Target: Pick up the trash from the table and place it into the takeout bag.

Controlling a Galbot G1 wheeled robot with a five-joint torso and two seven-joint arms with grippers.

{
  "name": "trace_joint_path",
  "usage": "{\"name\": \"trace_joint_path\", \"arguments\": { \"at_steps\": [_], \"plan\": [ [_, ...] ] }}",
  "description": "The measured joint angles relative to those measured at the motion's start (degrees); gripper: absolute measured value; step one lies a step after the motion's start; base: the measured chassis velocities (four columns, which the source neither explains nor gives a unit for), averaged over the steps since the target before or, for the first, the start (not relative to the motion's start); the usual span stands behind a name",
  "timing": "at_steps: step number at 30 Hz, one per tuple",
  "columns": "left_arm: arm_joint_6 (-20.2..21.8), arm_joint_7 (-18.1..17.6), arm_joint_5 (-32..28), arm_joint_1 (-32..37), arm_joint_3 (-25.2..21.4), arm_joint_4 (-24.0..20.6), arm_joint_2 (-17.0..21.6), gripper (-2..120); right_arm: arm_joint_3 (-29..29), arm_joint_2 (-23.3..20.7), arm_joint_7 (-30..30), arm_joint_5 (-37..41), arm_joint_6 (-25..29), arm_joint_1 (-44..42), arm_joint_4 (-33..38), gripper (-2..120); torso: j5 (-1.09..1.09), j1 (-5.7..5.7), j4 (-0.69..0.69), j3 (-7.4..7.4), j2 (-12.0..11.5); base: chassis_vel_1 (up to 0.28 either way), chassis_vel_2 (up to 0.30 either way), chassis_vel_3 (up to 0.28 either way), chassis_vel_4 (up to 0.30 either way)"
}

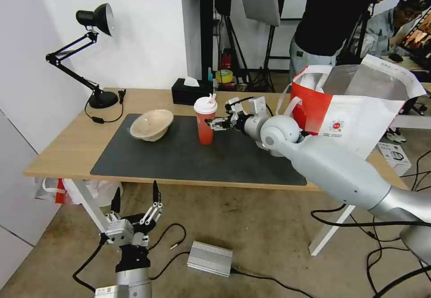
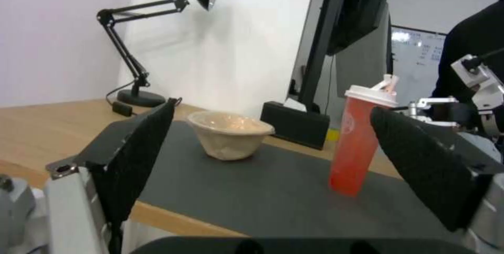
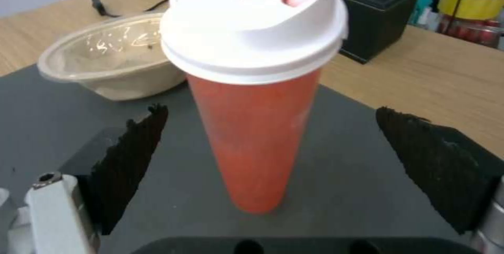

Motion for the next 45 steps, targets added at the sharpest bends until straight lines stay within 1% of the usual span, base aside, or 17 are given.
{"name": "trace_joint_path", "arguments": {
  "at_steps": [8,13,30,45],
  "plan": [
    [-0.1,0.0,-0.1,-0.2,0.2,0.3,0.0,100,-1.5,1.2,-0.5,-0.8,-0.1,1.2,-1.2,100,0.0,0.0,0.0,0.0,0.0,0.0,0.0,0.0,0.0],
    [-0.1,0.0,-0.5,-0.7,-0.1,0.4,0.2,100,-2.2,2.8,-0.7,-1.0,-0.3,2.4,-3.3,100,0.0,-0.01,0.0,0.0,0.0,0.0,0.0,0.0,0.0],
    [-0.3,0.0,-0.5,-1.0,0.4,1.3,0.1,100,-3.0,3.4,-1.8,-1.5,-0.2,2.6,-5.8,100,0.0,-0.01,-0.01,0.0,0.0,0.0,0.0,0.0,0.0],
    [-0.7,0.0,-0.6,-1.3,0.3,1.5,0.4,100,-3.7,5.2,-3.0,-2.8,0.1,2.9,-9.0,100,0.0,-0.01,-0.01,0.0,0.0,0.0,0.0,0.0,0.0]
  ]
}}
